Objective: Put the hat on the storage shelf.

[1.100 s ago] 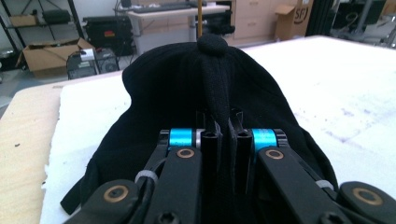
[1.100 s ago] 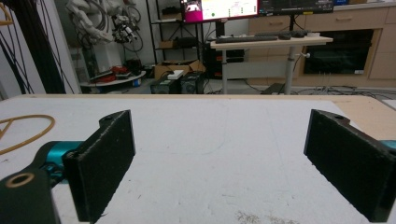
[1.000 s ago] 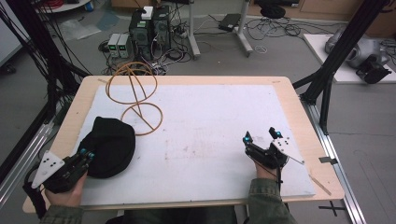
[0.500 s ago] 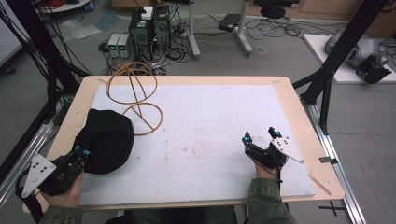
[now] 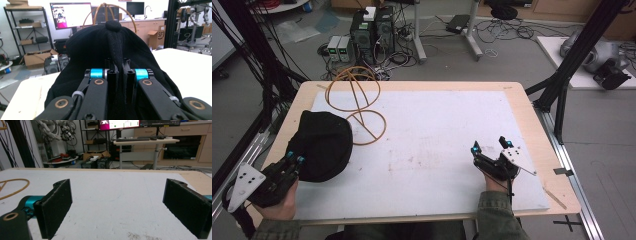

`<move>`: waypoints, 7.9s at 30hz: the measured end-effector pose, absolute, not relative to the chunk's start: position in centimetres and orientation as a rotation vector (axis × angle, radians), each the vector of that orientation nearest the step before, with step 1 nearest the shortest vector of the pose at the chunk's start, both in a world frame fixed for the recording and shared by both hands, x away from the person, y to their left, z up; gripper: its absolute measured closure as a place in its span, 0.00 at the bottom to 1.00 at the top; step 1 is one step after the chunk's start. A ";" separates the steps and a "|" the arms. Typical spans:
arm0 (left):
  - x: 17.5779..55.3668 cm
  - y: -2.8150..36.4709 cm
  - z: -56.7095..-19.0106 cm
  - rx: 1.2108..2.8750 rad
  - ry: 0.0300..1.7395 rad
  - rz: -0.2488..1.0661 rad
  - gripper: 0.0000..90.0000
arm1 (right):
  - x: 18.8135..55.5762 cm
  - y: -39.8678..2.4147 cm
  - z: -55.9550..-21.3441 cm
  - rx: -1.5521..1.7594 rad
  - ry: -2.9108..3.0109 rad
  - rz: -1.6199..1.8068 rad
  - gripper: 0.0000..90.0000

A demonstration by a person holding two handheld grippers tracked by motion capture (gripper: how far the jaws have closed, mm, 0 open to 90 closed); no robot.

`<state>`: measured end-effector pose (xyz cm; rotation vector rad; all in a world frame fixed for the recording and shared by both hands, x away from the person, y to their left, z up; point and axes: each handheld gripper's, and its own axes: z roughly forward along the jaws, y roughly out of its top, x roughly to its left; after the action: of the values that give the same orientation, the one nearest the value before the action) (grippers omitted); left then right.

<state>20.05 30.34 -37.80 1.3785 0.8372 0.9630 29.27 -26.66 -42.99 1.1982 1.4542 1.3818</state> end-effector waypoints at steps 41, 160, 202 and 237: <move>25.1 28.4 -29.8 1.233 0.723 0.975 0.95 | 29.5 -25.7 -43.1 1.168 1.513 1.367 0.09; 36.7 23.9 -29.1 1.293 0.969 0.944 0.51 | 29.6 -25.7 -42.6 1.139 1.473 1.393 0.09; 30.5 25.8 -32.3 1.243 0.996 1.133 0.18 | 29.6 -25.8 -42.5 1.146 1.460 1.392 0.09; 24.6 29.9 -41.5 1.307 1.169 1.044 0.19 | 29.7 -25.7 -42.7 1.152 1.468 1.378 0.09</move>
<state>24.55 29.86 -41.49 1.3065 1.1692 1.0436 29.73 -25.68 -42.69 1.1518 1.4676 1.3780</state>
